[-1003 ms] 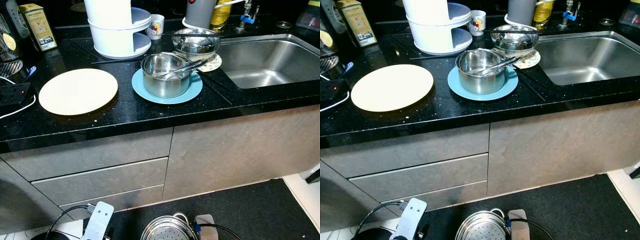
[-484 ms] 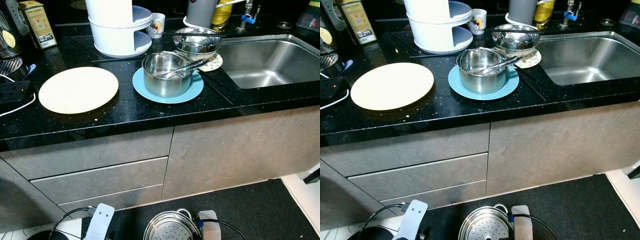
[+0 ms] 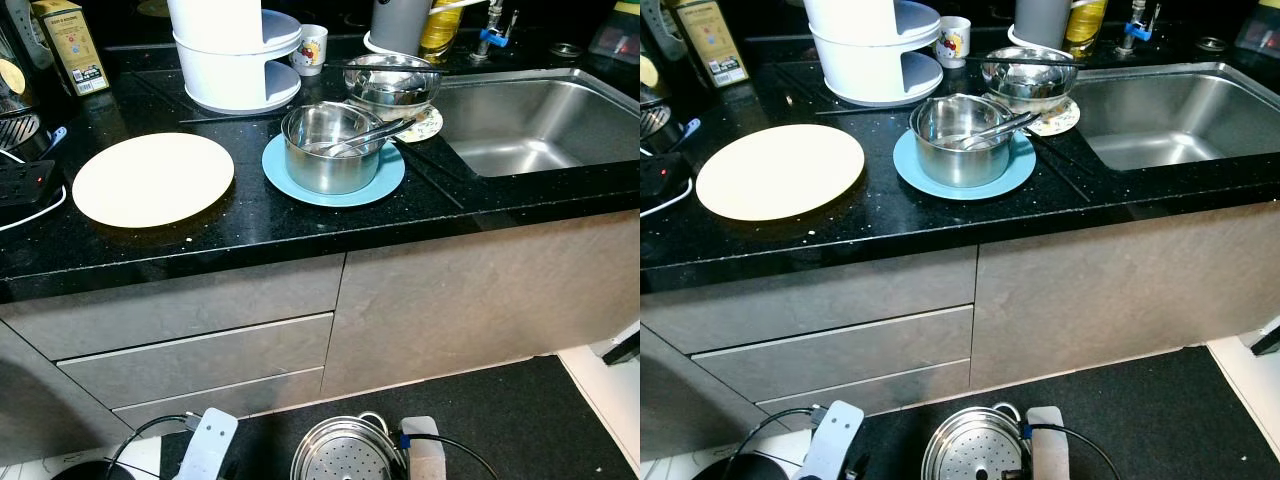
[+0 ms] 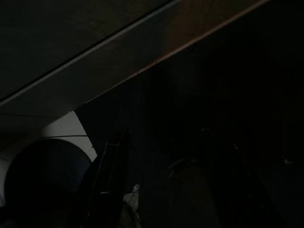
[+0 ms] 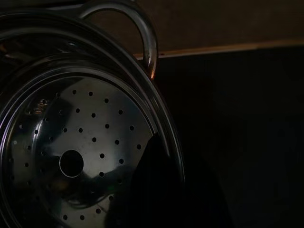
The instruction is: Kitchen organization
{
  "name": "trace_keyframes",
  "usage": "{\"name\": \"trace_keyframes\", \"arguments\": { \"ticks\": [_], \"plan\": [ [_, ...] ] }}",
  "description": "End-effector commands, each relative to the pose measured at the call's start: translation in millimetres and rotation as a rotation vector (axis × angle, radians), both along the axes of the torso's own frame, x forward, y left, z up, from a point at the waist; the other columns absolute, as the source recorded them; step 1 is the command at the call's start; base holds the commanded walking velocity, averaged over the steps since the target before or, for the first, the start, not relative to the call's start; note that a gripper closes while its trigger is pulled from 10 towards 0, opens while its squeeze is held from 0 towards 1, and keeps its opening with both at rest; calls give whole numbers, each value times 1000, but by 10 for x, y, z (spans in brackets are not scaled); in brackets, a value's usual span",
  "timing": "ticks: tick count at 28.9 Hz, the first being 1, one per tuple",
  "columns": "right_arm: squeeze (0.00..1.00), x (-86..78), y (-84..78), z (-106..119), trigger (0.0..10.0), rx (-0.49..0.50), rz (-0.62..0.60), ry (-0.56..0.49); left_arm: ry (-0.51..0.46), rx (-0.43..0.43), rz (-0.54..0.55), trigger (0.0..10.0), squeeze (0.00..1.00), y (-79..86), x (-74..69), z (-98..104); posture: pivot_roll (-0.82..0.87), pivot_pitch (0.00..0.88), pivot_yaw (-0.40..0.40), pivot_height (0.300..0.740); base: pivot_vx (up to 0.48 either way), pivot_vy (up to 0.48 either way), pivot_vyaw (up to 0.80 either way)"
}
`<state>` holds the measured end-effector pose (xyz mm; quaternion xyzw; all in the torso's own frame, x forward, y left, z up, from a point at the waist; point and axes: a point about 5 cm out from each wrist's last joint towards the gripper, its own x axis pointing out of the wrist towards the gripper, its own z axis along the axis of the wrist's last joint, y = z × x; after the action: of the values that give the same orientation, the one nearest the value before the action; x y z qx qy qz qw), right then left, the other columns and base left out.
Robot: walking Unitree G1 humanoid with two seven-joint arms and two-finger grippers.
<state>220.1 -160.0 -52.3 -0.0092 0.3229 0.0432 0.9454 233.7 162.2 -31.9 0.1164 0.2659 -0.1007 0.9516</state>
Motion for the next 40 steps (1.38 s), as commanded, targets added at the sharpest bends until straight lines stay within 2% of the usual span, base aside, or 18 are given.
{"name": "trace_keyframes", "arguments": {
  "ticks": [1,4,11,20,26,32,35,40],
  "plan": [
    [0,-203,-90,-148,10000,-48,-1,97,46,5,3,10000,0,23,-100,-88,-37,251,-34,740,0,0,800],
    [0,-194,-111,-146,10000,-49,-31,100,50,6,1,10000,0,15,-86,-90,-38,248,-30,740,0,0,800],
    [0,-207,-158,-150,10000,-32,-86,98,57,1,-5,10000,0,1,-73,-91,-40,243,-23,740,0,0,0],
    [0,-230,-163,-163,10000,-35,-94,102,65,-1,9,10000,0,13,-68,-96,-41,238,-20,740,0,0,0],
    [0,-236,-169,-167,10000,-35,-96,104,74,28,20,10000,0,43,-52,-103,-47,236,-22,740,0,-480,0],
    [0,-254,-210,-172,10000,-40,-99,106,71,-12,66,10000,0,41,-44,-103,-45,235,-21,740,0,0,0],
    [0,-269,-221,-184,10000,-41,-102,116,71,-4,43,10000,0,29,-37,-102,-34,243,-45,740,0,0,0],
    [0,-289,-174,-201,10000,-38,-83,128,66,-4,78,10000,0,91,-40,-95,-38,232,-64,740,0,0,0]
  ]
}}
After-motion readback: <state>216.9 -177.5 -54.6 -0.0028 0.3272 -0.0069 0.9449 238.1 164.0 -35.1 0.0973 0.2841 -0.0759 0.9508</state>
